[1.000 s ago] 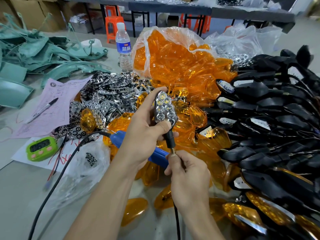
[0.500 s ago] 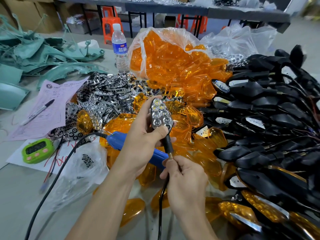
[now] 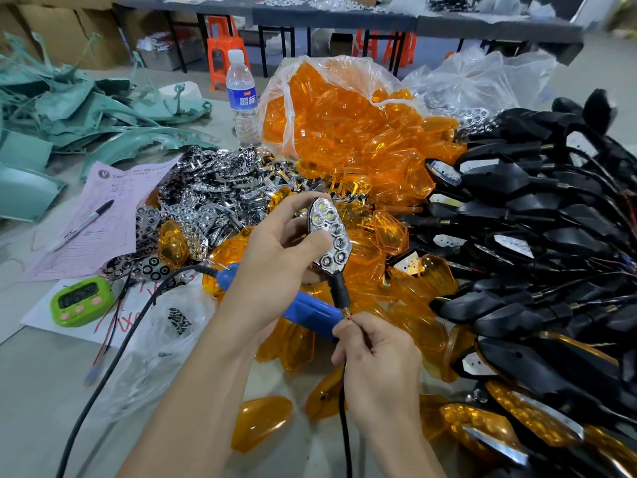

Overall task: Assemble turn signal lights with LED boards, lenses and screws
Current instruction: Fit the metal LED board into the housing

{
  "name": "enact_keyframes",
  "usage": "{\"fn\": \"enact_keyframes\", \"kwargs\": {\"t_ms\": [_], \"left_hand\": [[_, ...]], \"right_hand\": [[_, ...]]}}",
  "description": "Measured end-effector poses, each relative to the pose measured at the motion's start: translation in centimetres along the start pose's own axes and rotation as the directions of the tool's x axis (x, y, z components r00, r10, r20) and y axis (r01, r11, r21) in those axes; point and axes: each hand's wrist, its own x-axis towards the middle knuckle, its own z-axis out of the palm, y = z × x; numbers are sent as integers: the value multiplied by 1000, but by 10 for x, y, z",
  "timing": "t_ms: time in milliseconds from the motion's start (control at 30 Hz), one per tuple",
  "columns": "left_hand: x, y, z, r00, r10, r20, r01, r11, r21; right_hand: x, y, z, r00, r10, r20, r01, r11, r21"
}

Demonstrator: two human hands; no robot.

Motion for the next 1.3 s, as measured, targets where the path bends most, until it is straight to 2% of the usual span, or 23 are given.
{"fn": "enact_keyframes", "kwargs": {"t_ms": [133, 300, 433, 567, 767, 933, 1000, 1100, 1167, 1300], "left_hand": [[1, 2, -3, 1000, 1, 1, -1, 999, -46], [1, 3, -4, 1000, -23, -14, 21, 990, -138], [0, 2, -2, 999, -34, -10, 33, 994, -103], [-3, 2, -5, 998, -17, 58, 19, 999, -34], [-5, 0, -11, 993, -17, 114, 20, 999, -30], [-6, -1, -16, 990, -29, 141, 41, 996, -85], [-5, -3, -19, 992, -31, 119, 40, 997, -71], [-4, -7, -19, 996, -32, 88, 37, 998, -55], [-4, -8, -18, 995, -31, 93, 37, 997, -68], [-5, -12, -20, 989, -31, 148, 52, 989, -142]], "right_hand": [[1, -1, -3, 999, -20, 41, 21, 999, -33], [3, 0, -3, 999, -41, -22, 40, 998, -51], [4, 1, 1, 1000, -15, -14, 15, 999, -33], [5, 3, 1, 999, -1, 40, 3, 999, -43], [5, 3, -4, 1000, 21, 8, -22, 998, 67], [7, 0, -9, 999, 33, 20, -33, 999, -12], [7, -7, -13, 999, -20, -32, 18, 999, -48], [14, -21, -16, 973, -205, -107, 194, 976, -102], [20, -34, -14, 946, -313, -88, 300, 944, -136], [32, -50, -6, 931, -364, -32, 353, 919, -173]]}}
